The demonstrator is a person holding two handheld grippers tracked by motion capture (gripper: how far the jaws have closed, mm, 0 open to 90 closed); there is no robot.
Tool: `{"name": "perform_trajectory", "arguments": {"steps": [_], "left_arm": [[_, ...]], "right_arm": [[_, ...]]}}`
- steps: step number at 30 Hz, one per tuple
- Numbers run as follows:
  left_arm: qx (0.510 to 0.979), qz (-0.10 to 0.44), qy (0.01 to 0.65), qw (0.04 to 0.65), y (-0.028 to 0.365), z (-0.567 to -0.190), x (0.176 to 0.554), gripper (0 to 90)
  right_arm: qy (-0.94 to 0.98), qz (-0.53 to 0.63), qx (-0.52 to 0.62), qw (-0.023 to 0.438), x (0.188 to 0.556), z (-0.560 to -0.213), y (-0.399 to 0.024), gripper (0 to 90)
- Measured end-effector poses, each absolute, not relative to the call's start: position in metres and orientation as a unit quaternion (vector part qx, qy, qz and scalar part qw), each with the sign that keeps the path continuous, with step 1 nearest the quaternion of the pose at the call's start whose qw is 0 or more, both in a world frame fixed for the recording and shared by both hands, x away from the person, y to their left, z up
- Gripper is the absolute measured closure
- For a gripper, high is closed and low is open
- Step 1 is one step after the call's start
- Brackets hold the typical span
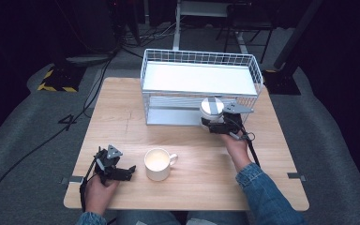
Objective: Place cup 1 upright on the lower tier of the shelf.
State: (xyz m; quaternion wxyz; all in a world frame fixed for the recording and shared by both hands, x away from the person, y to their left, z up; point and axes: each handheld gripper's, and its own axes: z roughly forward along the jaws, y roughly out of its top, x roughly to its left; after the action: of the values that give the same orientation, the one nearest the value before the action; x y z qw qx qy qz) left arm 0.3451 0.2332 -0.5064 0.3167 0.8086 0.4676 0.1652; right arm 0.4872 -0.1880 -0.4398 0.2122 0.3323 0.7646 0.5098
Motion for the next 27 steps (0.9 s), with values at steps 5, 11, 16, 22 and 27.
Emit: {"name": "perform_trajectory", "arguments": {"steps": [5,11,16,22,27], "left_arm": [[0.809,0.166,0.468,0.316,0.233,-0.506,0.346,0.3],[0.809,0.164,0.468,0.316,0.233,-0.506,0.346,0.3],[0.809,0.164,0.468,0.316,0.233,-0.506,0.346,0.3],[0.809,0.164,0.468,0.316,0.233,-0.506,0.346,0.3],[0.809,0.163,0.469,0.316,0.233,-0.506,0.346,0.3]], "right_arm": [[0.766,0.508,0.33,0.214,0.499,-0.441,-0.176,19.0],[0.764,0.51,0.332,0.216,0.508,-0.445,-0.168,19.0],[0.759,0.51,0.341,0.217,0.514,-0.45,-0.165,19.0],[0.752,0.512,0.351,0.222,0.522,-0.459,-0.163,19.0],[0.752,0.509,0.351,0.23,0.528,-0.463,-0.162,19.0]]}}
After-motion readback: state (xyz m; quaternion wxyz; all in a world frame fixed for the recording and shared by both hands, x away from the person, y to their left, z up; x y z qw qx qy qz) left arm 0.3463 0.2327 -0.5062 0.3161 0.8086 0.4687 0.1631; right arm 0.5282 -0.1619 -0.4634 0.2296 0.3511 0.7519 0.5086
